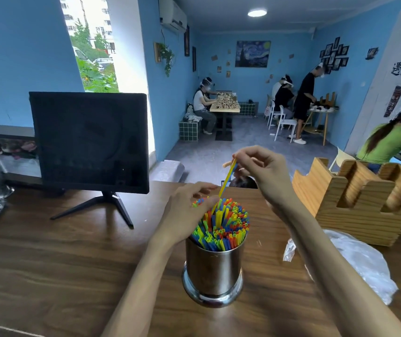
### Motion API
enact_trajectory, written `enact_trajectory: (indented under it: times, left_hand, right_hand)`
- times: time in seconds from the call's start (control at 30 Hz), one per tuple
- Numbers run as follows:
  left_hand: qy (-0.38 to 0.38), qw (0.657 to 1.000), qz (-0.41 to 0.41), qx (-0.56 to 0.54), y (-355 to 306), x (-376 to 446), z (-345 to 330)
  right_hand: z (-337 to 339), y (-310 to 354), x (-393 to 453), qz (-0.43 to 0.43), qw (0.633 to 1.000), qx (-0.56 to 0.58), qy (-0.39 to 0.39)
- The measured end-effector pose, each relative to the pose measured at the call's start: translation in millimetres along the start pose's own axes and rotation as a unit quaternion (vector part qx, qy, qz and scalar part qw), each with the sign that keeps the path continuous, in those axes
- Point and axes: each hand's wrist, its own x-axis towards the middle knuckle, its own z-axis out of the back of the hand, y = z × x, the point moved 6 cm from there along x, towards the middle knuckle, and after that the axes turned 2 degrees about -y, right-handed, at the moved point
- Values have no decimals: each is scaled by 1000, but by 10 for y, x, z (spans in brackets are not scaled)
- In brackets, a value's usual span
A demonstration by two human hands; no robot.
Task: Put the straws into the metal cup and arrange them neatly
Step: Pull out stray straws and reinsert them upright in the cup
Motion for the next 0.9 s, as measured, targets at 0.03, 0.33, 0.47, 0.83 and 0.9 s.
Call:
enact_trajectory:
  times: [0.03,0.33,0.47,0.83,0.9]
  left_hand:
    - [11,1000,4,2,13,1,-17]
    - [-77,989,11,-126,6,4,91]
    - [-188,954,17,-232,32,41,313]
    - [-97,969,36,-224,37,85,104]
    - [-83,971,39,-221,26,84,53]
  right_hand:
    - [31,35,10,6,999,15,-29]
    - [290,-134,45,-64,971,139,-183]
    - [277,-335,-25,-119,973,120,-155]
    - [426,-459,-78,-147,970,114,-159]
    - [458,-466,-87,-141,966,121,-182]
